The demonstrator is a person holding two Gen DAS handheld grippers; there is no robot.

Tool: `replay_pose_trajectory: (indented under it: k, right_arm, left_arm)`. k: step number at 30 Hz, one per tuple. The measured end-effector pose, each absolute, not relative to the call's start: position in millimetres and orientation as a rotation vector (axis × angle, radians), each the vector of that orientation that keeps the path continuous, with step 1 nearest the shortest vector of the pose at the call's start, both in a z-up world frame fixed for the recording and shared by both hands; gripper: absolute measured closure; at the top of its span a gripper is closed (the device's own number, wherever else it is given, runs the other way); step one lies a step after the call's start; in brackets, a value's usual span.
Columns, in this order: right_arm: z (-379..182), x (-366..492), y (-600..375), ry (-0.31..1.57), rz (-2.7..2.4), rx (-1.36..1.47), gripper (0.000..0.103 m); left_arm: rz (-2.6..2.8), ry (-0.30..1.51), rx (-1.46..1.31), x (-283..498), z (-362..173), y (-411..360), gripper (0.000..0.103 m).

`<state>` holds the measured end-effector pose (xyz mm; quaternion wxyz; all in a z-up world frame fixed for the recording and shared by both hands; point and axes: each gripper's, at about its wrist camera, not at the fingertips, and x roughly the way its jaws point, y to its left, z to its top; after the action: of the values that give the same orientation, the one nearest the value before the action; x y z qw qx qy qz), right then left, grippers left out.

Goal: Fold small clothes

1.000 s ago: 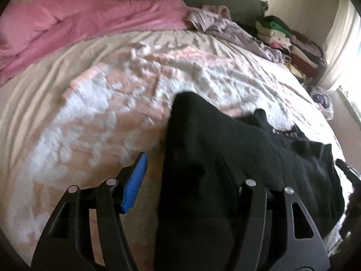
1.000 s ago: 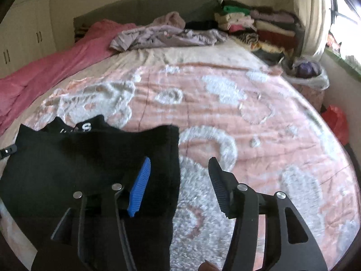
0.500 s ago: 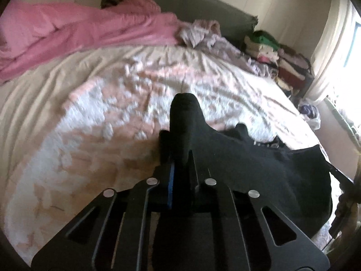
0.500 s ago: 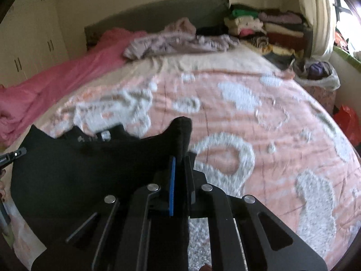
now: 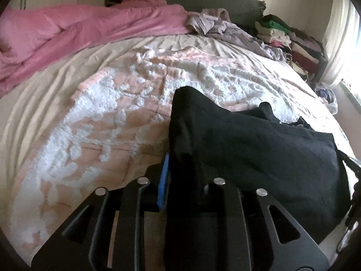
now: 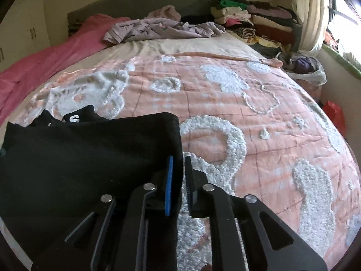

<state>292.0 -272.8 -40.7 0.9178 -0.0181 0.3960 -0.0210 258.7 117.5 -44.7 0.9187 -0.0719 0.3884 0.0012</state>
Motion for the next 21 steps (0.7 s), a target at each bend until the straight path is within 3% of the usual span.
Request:
replay_pose_trajectory:
  k: [2, 4, 7, 13, 21]
  right_arm:
    - [-37, 288, -273, 0.805, -0.054, -0.039, 0.079]
    - [-31, 283, -274, 0.793, -0.050, -0.035, 0.078]
    - [-17, 273, -271, 0.760, -0.022, -0.011, 0.065]
    - [5, 244, -244, 0.724, 0.142, 0.023, 0.048]
    - [10, 209, -182, 0.731, 0.310, -0.025, 0.038]
  left_arm:
    - [0.015, 0.774, -0.122, 250, -36, 114, 0.078]
    - [0.014, 0.757, -0.098, 242, -27, 110, 0.070]
    - [-0.001, 0.735, -0.077, 233, -16, 100, 0.065]
    - [-0.069, 0.746, -0.054, 220, -9, 73, 0.049]
    - [-0.128, 0.792, -0.009, 207, -17, 45, 0.040]
